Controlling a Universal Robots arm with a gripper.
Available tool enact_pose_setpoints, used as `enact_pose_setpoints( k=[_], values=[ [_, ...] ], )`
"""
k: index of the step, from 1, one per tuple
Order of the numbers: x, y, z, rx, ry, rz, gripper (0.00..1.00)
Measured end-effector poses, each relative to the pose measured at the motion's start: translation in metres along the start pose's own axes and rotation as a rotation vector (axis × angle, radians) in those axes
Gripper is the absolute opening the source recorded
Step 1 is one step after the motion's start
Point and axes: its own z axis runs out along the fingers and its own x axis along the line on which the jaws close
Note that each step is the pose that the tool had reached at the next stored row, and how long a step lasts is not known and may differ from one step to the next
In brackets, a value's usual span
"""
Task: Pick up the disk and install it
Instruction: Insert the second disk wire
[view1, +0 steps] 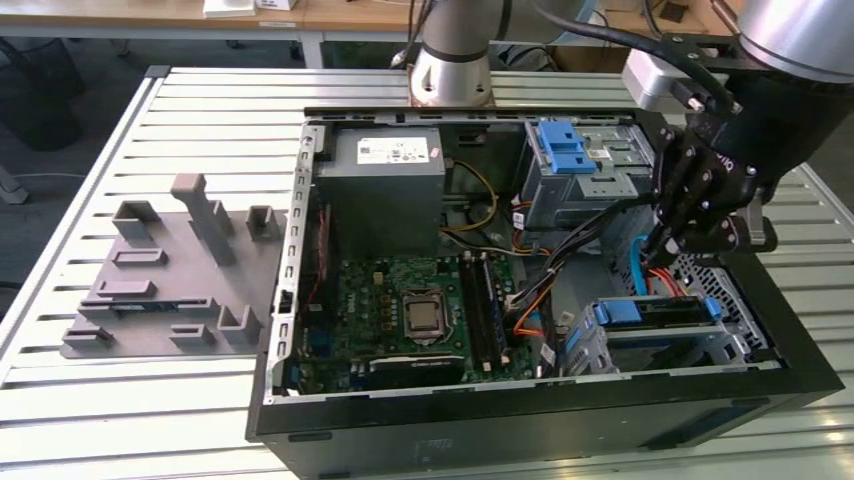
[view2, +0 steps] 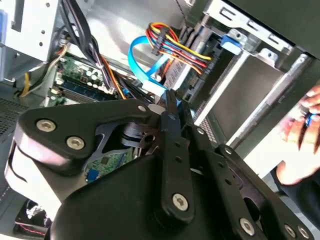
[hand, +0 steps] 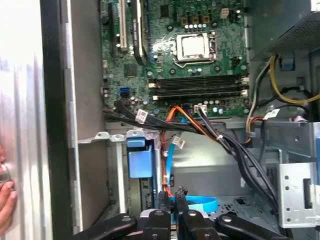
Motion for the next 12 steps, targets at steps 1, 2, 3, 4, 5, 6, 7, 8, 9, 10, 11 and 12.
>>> enact_pose_setpoints(
  k=[1,2,3,4,5,6,7,8,9,10,11,12],
  values=[
    [0.0003,-0.0001,0.0004,-0.0008,-0.0132,0.000,0.16],
    [0.0009,-0.0001,0.0008,-0.0012,-0.0239,0.000,0.16],
    [0.0018,-0.0001,0.0014,-0.0012,-0.0301,0.000,0.16],
    [0.0032,0.0000,0.0022,0.0000,-0.0331,0.000,0.16],
    [0.0048,0.0003,0.0028,0.0036,-0.0342,-0.001,0.16],
    [0.0062,0.0006,0.0033,0.0079,-0.0348,-0.001,0.16],
    [0.0074,0.0009,0.0034,0.0131,-0.0350,-0.001,0.16],
    [0.0087,0.0010,0.0037,0.0175,-0.0353,-0.002,0.16],
    [0.0098,0.0013,0.0039,0.0221,-0.0356,-0.004,0.16],
    [0.0106,0.0017,0.0042,0.0273,-0.0360,-0.004,0.16],
    [0.0114,0.0021,0.0045,0.0348,-0.0364,-0.005,0.16],
    [0.0118,0.0025,0.0049,0.0414,-0.0371,-0.006,0.16]
  ],
)
